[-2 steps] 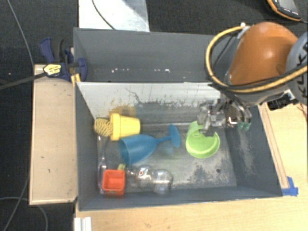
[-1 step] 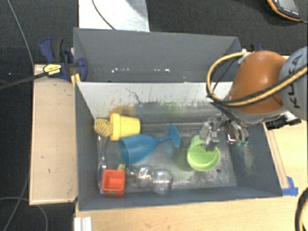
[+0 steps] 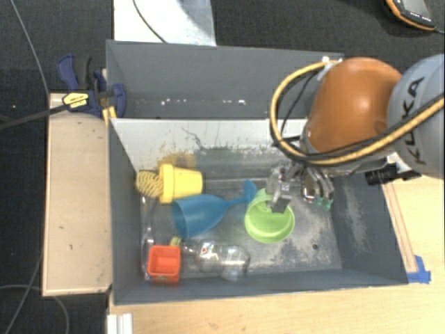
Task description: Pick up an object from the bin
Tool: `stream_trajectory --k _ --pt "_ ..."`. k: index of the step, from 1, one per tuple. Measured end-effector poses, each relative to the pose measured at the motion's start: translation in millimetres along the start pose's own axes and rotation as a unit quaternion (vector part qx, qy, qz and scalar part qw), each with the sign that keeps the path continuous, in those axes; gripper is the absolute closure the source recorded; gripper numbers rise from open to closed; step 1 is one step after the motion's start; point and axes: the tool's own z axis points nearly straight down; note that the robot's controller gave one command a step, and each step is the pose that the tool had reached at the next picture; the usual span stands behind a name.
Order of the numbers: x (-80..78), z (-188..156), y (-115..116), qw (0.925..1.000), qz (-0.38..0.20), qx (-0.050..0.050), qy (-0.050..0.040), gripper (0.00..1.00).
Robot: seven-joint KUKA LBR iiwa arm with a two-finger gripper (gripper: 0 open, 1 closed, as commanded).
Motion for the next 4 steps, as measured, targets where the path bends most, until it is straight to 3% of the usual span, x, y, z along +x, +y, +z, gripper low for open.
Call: stream_trajectory --k 1,2,3,4 --pt "-1.5 112 -21 0.9807 -0.195 0.001 0.0088 1.0" --pt "-11.8 97 14 0.9949 -0.101 0.0 0.0 1.0" --pt "-6.8 95 -10 0.9778 -0.21 0.001 0.0046 1.0" --pt "-12.4 84 32 0.9976 -0.069 -0.001 -0.0041 1.0"
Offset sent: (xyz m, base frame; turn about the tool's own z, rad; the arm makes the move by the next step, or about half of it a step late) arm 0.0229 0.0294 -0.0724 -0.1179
